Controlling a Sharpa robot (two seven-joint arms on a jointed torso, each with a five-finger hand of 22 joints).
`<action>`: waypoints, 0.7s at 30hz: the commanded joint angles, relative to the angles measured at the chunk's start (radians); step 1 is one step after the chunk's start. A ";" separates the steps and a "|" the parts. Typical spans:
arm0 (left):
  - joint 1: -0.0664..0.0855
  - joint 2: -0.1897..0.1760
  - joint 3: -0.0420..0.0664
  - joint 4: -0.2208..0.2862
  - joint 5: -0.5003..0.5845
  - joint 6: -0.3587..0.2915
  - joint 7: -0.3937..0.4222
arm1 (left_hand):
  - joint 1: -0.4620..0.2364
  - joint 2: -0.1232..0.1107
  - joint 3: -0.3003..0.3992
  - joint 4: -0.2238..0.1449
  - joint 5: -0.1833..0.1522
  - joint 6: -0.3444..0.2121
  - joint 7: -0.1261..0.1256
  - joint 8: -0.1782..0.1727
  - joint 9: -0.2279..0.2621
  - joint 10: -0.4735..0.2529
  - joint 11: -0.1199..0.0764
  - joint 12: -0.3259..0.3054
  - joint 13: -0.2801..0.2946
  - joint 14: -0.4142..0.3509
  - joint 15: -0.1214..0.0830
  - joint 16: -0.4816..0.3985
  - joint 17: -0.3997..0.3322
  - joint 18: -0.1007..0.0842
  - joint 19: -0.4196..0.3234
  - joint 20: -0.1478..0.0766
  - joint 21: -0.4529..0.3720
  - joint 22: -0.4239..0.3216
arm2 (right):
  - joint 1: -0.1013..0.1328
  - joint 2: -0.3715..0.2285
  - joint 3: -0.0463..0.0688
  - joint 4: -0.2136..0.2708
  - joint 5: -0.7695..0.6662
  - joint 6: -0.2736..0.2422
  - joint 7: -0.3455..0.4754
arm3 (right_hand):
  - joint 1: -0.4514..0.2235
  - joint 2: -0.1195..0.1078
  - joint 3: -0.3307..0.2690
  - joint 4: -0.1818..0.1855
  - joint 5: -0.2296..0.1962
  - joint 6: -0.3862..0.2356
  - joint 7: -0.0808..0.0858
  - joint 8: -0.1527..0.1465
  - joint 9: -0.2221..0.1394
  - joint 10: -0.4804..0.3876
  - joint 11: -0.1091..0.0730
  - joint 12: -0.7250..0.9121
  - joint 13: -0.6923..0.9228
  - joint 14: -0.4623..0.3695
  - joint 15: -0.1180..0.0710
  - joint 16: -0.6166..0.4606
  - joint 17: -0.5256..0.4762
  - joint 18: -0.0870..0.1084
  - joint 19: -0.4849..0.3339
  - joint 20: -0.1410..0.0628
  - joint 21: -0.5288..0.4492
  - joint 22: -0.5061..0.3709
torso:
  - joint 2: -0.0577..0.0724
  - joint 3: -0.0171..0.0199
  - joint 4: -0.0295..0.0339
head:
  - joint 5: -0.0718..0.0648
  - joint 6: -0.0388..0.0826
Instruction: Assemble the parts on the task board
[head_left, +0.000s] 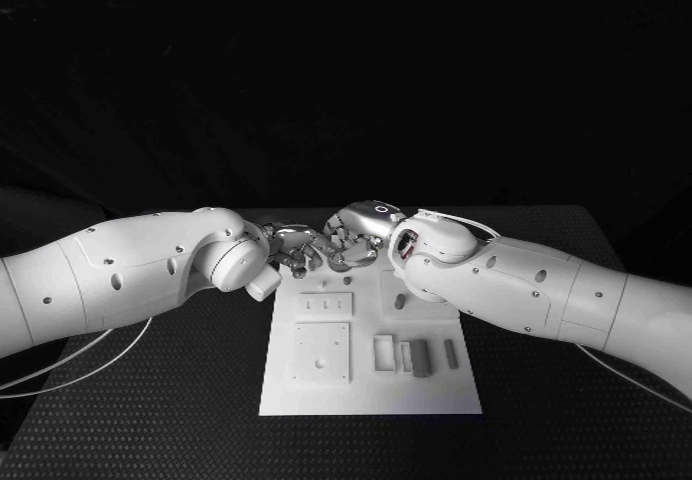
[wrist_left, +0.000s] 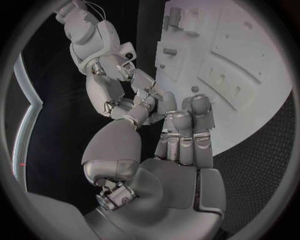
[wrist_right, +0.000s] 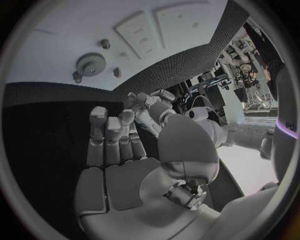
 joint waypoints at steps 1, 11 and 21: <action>0.002 0.004 0.002 0.002 0.003 0.003 0.024 | 0.019 0.005 0.012 0.001 -0.004 0.082 0.018 -0.003 0.002 -0.011 0.021 0.005 -0.002 -0.003 -0.002 0.004 -0.002 0.081 0.003 -0.001 0.005 0.020 | -0.002 0.002 -0.001 0.004 -0.010 0.002 0.004 | -0.008 0.003 0.002 0.005 0.001 0.021 0.011 0.006 0.001 0.006 -0.003 0.000 -0.002 0.002 -0.007 0.004 -0.001 0.013 0.002 -0.005 0.003 0.008 | 0.000 0.0004 0.0004 | -0.001 0.000; 0.002 0.001 0.002 0.002 0.012 -0.003 0.034 | 0.036 0.044 0.042 0.005 -0.004 0.101 0.011 0.007 0.010 0.005 0.015 0.007 -0.005 0.001 -0.007 0.011 -0.009 0.077 0.005 -0.001 0.008 0.021 | -0.002 0.000 -0.001 0.000 -0.010 0.012 0.002 | -0.009 0.002 0.002 0.005 0.001 0.021 0.011 0.005 0.001 0.007 -0.003 0.000 -0.002 0.003 -0.007 0.004 -0.002 0.013 0.002 -0.005 0.003 0.008 | 0.000 0.0002 -0.0005 | -0.003 -0.002; 0.001 0.000 0.002 0.002 0.018 0.009 0.036 | 0.031 0.047 0.044 0.005 -0.004 0.100 0.011 0.006 0.011 0.007 0.015 0.004 -0.007 0.000 -0.007 0.013 -0.012 0.076 0.004 -0.002 0.009 0.020 | -0.003 -0.002 -0.001 0.000 -0.010 0.013 0.002 | -0.009 0.002 0.002 0.004 0.001 0.022 0.010 0.005 0.001 0.007 -0.003 0.000 -0.002 0.003 -0.008 0.003 -0.002 0.013 0.003 -0.005 0.003 0.008 | 0.000 0.0003 0.0005 | -0.005 -0.002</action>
